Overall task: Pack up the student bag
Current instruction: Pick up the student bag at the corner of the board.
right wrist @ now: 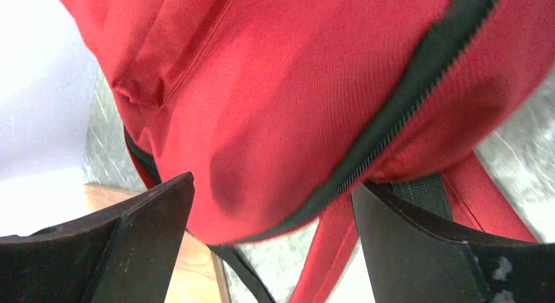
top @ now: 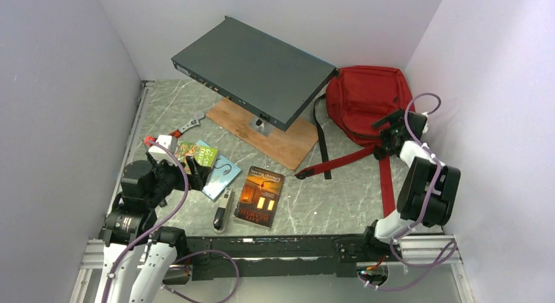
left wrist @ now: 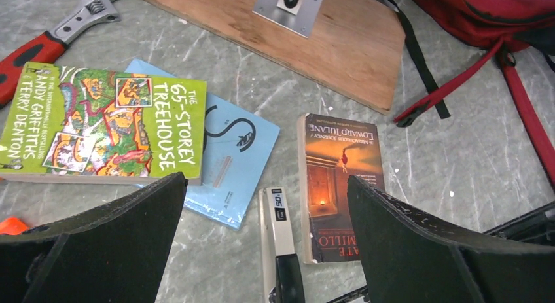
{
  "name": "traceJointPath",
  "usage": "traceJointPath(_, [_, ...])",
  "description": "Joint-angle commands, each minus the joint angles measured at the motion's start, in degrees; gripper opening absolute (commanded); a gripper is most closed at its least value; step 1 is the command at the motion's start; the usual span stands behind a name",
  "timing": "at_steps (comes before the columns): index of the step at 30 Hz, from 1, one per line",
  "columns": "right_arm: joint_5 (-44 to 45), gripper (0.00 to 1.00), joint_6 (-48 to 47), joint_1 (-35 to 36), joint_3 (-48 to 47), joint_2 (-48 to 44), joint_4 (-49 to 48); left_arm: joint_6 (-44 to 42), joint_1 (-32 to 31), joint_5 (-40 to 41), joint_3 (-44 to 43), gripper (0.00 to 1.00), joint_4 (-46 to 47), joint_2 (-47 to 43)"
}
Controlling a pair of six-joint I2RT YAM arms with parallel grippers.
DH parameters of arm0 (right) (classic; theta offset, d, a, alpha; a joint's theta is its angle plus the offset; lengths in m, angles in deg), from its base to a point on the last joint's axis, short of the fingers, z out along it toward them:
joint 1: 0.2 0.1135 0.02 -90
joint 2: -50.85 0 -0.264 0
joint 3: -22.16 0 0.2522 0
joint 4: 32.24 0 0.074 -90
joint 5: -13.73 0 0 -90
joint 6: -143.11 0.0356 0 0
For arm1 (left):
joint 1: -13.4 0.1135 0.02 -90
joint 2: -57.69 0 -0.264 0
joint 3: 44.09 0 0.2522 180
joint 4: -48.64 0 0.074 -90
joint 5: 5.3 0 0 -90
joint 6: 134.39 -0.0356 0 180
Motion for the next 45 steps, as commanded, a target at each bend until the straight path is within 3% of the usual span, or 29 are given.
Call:
traceJointPath(1, [-2.65, 0.87, 2.39, 0.02, -5.50, 5.55, -3.73, 1.18, -1.40, -1.26, 0.29, 0.99, 4.38, -0.62])
traceJointPath(4, [-4.52, 0.62, 0.56, 0.14, -5.55, 8.07, -6.50, 0.77, -1.97, -2.30, 0.65, 0.99, 4.63, 0.75])
traceJointPath(5, [-4.94, 0.48, -1.20, 0.03, -5.79, 8.74, -6.73, 0.46, -2.20, -3.05, 0.92, 0.99, 5.14, 0.73])
traceJointPath(7, [-3.06, 0.06, -4.06, 0.07, -6.72, 9.30, -3.79, -0.23, -2.34, -5.46, 1.32, 0.99, 6.30, 0.25])
traceJointPath(8, [-1.78, 0.00, -5.10, 0.12, -7.06, 9.14, -1.89, -0.30, -2.36, -6.36, 1.62, 0.99, 6.85, -0.18])
traceJointPath(12, [6.74, 0.00, -10.67, 2.08, -5.02, -0.43, 4.61, -0.04, -2.34, -4.95, 1.95, 0.99, 6.86, -1.97])
traceJointPath(17, [20.12, 0.00, -15.70, 6.86, -1.21, -22.17, 12.82, 0.14, -2.34, -4.76, 2.20, 0.99, 7.10, -1.95])
traceJointPath(21, [20.76, 0.00, -16.87, 7.00, 1.34, -36.47, 13.11, -0.12, -2.25, -6.49, 2.04, 0.99, 7.29, 0.38])
traceJointPath(24, [16.05, 0.00, -17.98, 7.00, -1.16, -41.89, 16.42, -0.03, -2.34, -7.33, 2.21, 0.99, 7.48, 0.97])
traceJointPath(30, [4.50, 0.00, -20.16, 11.40, -8.96, -43.48, 23.90, 2.61, -4.46, -9.27, 2.70, 0.99, 8.73, 3.01])
traceJointPath(35, [2.95, 0.00, -24.51, 21.91, -19.71, -35.97, 34.12, 16.58, -11.38, -14.50, 10.19, 0.99, 19.99, 5.72])
traceJointPath(39, [2.96, 0.00, -26.30, 26.44, -25.47, -33.52, 41.11, 23.51, -21.69, -7.26, 15.45, 0.99, 27.83, 5.34])
traceJointPath(45, [0.08, 0.00, -25.69, 26.63, -32.97, -36.47, 41.88, 25.51, -36.90, 2.79, 12.26, 0.99, 31.66, 7.44])
